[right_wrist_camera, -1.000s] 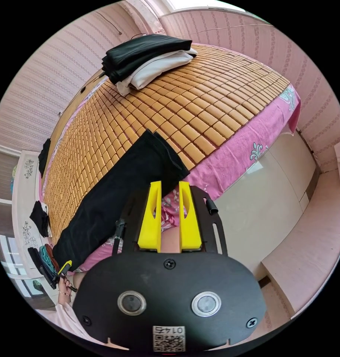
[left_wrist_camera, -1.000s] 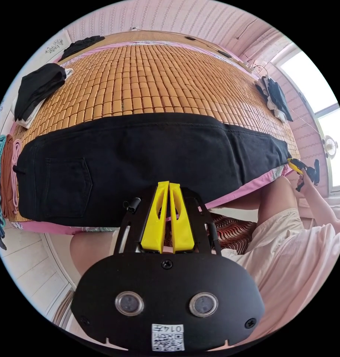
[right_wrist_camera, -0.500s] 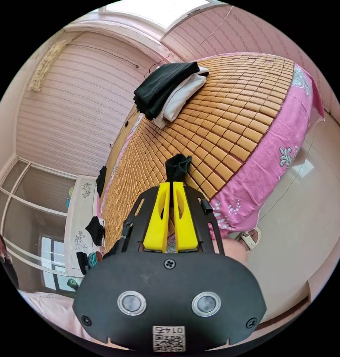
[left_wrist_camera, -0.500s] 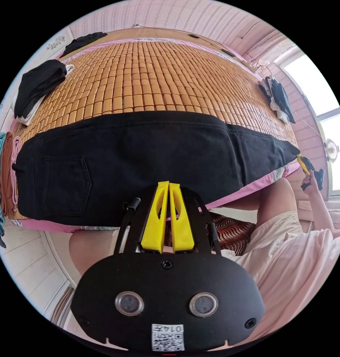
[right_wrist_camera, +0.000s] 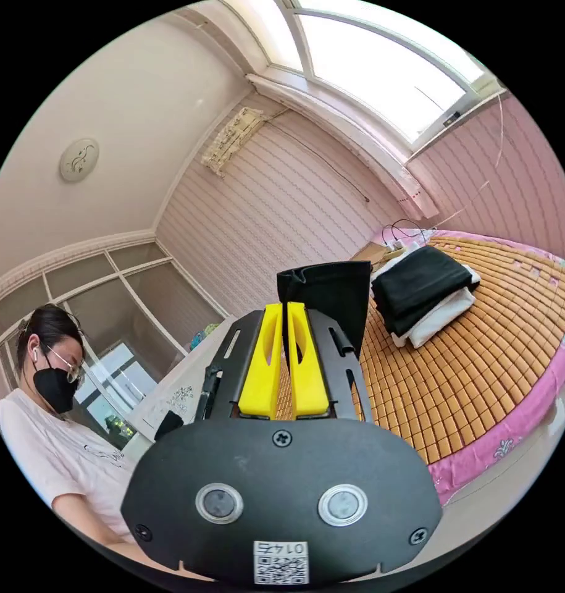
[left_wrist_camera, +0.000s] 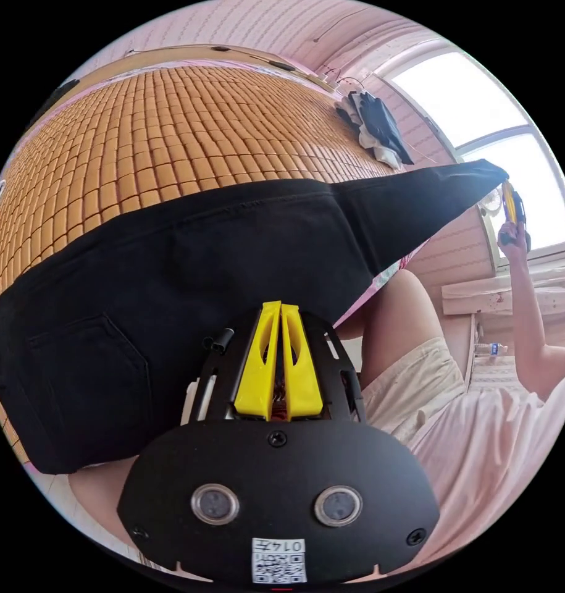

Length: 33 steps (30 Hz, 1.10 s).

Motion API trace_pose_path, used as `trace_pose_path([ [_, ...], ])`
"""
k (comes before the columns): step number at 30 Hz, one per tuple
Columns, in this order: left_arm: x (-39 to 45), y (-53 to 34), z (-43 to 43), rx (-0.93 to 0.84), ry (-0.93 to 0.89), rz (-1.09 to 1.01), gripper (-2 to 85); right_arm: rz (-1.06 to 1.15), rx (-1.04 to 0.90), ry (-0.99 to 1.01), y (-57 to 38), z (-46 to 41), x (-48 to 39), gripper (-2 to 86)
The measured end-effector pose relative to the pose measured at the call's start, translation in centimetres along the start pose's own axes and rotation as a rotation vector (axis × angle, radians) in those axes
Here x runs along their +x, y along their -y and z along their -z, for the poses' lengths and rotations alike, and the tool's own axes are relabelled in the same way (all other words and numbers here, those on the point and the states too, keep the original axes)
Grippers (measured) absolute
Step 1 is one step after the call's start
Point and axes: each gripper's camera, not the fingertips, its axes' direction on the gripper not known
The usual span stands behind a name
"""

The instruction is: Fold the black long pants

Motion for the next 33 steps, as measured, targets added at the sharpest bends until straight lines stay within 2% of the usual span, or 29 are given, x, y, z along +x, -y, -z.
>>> trace_pose_path([
  [3,1.0,1.5,0.1,0.064,-0.152,0.015,-0.9,0.183,-0.181,0.111,1.4,-6.5,-6.8,0.9],
  [5,0.9,0.7,2.9,0.139,-0.195,-0.004,-0.7,0.288,-0.389,0.269,-0.4,-14.2,-12.5,1.2],
  [9,-1.9,-4.0,9.2,0.225,-0.105,0.042,1.5,0.292,-0.727,0.535,-9.0,-27.2,-20.3,2.4],
  [10,-3.3,-6.3,11.4,0.232,-0.024,0.079,3.6,0.260,-0.865,0.580,-13.1,-31.5,-22.2,3.1],
  [12,-5.9,-10.4,14.8,0.263,0.108,0.180,4.5,0.248,-1.098,0.541,-19.6,-37.0,-24.0,4.2],
  [14,-9.6,-16.0,18.5,0.326,0.174,0.353,4.8,0.290,-1.358,0.369,-25.8,-40.8,-25.0,2.4],
  [17,-12.3,-20.6,20.7,0.372,0.160,0.493,4.9,0.360,-1.397,0.322,-26.3,-40.7,-26.7,0.2],
  [20,-12.4,-21.1,20.2,0.376,0.169,0.492,4.9,0.421,-1.382,0.222,-24.4,-40.2,-28.0,-0.5],
  [24,-12.0,-17.6,18.0,0.378,0.139,0.457,6.8,0.409,-1.388,0.101,-22.0,-39.8,-28.4,-0.4],
  [27,-11.7,-13.9,16.4,0.359,0.218,0.452,9.9,0.378,-1.350,-0.020,-19.7,-39.1,-28.7,-0.2],
  [31,-13.0,-10.6,12.4,0.190,0.276,0.478,11.3,0.297,-1.306,-0.142,-16.7,-38.6,-29.4,-0.1],
  [33,-12.5,-10.4,11.6,0.186,0.278,0.443,9.1,0.285,-1.292,-0.216,-15.6,-38.8,-29.9,-0.1],
])
